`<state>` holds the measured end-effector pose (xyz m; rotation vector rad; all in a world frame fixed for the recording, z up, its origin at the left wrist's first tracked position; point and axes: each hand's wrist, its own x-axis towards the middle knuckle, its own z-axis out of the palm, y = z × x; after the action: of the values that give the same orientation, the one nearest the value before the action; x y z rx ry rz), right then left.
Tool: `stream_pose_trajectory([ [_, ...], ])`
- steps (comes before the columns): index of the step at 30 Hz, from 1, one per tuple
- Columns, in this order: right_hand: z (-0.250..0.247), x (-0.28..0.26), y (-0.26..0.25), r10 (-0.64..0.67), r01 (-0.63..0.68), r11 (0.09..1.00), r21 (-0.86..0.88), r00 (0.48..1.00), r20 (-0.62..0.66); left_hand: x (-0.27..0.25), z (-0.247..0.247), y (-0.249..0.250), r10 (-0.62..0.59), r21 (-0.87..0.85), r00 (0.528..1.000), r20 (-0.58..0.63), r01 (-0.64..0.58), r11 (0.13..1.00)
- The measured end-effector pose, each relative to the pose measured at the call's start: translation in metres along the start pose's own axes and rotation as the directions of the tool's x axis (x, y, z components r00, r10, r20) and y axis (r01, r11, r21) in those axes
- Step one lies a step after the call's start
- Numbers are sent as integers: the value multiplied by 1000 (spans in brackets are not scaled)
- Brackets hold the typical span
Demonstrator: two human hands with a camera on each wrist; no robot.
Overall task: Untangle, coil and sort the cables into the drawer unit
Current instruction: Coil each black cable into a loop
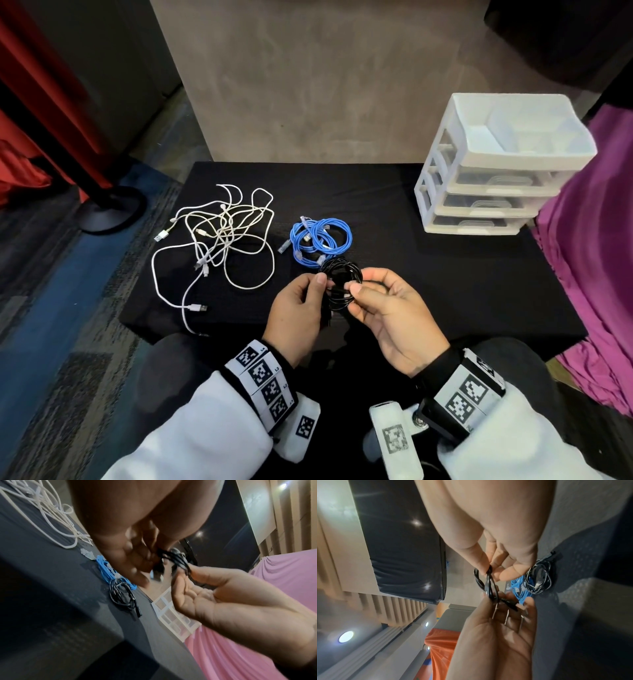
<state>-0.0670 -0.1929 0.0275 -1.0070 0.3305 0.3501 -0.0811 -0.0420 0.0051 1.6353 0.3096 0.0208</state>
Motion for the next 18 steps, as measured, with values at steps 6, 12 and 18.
stream_pose_trajectory([
  [6, -11, 3, 1, 14, -14, 999, -40, 1000, 11, 0, -15, 3, -199, -128, 947, 251, 236, 963],
  [12, -8, 7, 11, 70, -58, 986, -160, 995, 72, 1, -11, -3, -238, -353, 962, 132, 270, 896],
  [18, -10, 10, 8, 65, -3, 960, -282, 975, 212, 2, -7, -1, -245, -448, 960, 139, 281, 848],
])
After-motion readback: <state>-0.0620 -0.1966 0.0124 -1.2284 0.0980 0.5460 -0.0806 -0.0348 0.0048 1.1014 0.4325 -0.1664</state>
